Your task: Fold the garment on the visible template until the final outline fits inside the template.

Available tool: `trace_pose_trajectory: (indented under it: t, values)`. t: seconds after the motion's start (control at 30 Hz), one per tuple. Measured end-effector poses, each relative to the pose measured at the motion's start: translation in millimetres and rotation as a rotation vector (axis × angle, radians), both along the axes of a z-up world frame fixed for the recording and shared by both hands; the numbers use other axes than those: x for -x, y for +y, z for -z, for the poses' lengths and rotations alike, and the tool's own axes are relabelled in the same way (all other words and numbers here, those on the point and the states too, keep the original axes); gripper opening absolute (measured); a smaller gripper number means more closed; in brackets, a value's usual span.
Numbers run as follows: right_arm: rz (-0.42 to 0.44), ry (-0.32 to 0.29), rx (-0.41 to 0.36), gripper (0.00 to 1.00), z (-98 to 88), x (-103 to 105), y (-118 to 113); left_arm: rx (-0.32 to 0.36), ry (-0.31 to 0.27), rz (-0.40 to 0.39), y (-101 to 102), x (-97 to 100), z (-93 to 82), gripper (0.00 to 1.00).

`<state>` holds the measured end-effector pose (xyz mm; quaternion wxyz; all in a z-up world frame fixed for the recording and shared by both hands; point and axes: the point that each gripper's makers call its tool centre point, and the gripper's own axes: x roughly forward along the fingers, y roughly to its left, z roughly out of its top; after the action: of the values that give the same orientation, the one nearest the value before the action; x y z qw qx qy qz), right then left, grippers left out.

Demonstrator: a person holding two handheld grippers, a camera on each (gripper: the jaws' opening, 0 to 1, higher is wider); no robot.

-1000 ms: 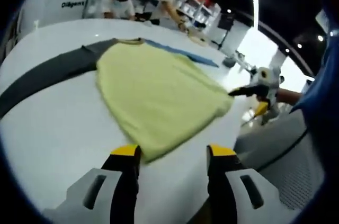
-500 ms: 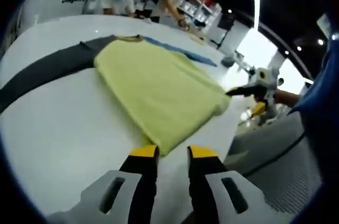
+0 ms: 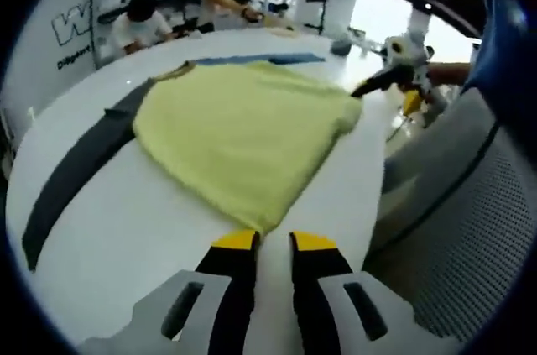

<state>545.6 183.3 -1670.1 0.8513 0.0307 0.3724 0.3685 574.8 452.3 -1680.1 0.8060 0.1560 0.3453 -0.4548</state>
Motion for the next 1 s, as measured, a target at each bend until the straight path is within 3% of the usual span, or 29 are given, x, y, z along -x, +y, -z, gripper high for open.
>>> trace_pose_trajectory:
  t: [0.1, 0.2, 0.4, 0.6, 0.73, 0.8, 0.83, 1.0]
  values:
    - [0.001, 0.0, -0.002, 0.97, -0.5, 0, 0, -0.055, -0.054, 0.004, 3, -6.8, -3.2, 0.0]
    - [0.006, 0.0, -0.007, 0.97, -1.2, 0, 1, -0.093, -0.073, 0.051, -1, -4.8, -4.9, 0.0]
    - [0.012, -0.004, -0.006, 0.97, 0.0, -2, -2, -0.099, -0.072, 0.061, -4, -6.0, -11.9, 0.0]
    - [0.014, 0.001, -0.002, 0.96, -0.3, -2, -1, -0.032, -0.014, 0.022, -9, -6.2, -35.2, 0.0]
    - [0.017, 0.001, -0.001, 0.96, -0.5, -2, -1, 0.071, 0.076, -0.053, -14, -10.5, -57.7, 0.0]
    - [0.018, -0.001, 0.0, 0.96, -0.5, -2, -1, 0.105, 0.091, -0.067, -17, -13.7, -66.2, 0.0]
    - [0.018, -0.001, 0.0, 0.96, -0.5, -2, -1, 0.151, 0.125, -0.091, -17, -18.8, -74.8, 0.0]
    - [0.02, -0.002, 0.002, 0.95, 0.3, -3, -3, 0.183, 0.202, -0.17, -7, -39.0, -88.0, 0.0]
